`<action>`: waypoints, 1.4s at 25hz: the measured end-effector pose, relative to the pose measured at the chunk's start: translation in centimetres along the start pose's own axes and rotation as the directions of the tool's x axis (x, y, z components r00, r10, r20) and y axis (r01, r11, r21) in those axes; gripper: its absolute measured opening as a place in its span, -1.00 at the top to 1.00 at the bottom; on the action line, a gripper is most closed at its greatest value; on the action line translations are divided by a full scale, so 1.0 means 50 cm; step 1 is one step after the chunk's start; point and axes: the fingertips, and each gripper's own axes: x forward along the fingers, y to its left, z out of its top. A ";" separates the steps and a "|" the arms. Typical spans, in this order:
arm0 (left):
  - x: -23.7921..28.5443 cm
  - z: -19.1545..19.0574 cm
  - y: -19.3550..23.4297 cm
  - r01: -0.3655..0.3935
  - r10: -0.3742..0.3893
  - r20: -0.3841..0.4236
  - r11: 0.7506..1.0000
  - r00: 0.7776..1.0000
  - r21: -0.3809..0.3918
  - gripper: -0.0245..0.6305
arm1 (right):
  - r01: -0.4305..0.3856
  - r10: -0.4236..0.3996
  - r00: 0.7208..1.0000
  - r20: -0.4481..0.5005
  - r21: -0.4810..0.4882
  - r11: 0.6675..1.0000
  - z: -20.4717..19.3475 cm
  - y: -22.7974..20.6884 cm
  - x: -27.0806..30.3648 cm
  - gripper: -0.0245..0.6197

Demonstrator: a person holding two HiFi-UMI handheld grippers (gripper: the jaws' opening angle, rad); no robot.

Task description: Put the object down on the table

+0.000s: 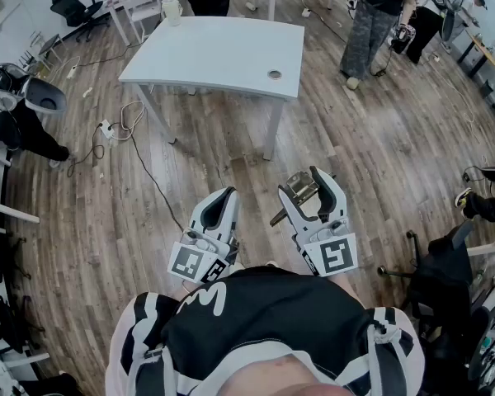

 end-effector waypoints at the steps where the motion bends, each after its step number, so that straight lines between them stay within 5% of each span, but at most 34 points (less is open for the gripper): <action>1: -0.002 0.000 0.000 0.001 -0.001 -0.001 1.000 1.000 0.001 0.89 | 0.002 -0.002 1.000 -0.003 -0.003 1.000 -0.002 0.001 -0.001 -0.01; 30: -0.093 0.001 0.053 0.010 -0.010 -0.020 1.000 1.000 -0.012 0.89 | 0.012 -0.012 1.000 0.012 -0.013 1.000 -0.016 0.104 0.017 -0.01; 35: -0.099 0.002 0.069 0.024 -0.024 -0.027 1.000 0.999 -0.020 0.89 | 0.019 -0.017 1.000 -0.025 0.067 0.998 -0.039 0.139 0.028 -0.01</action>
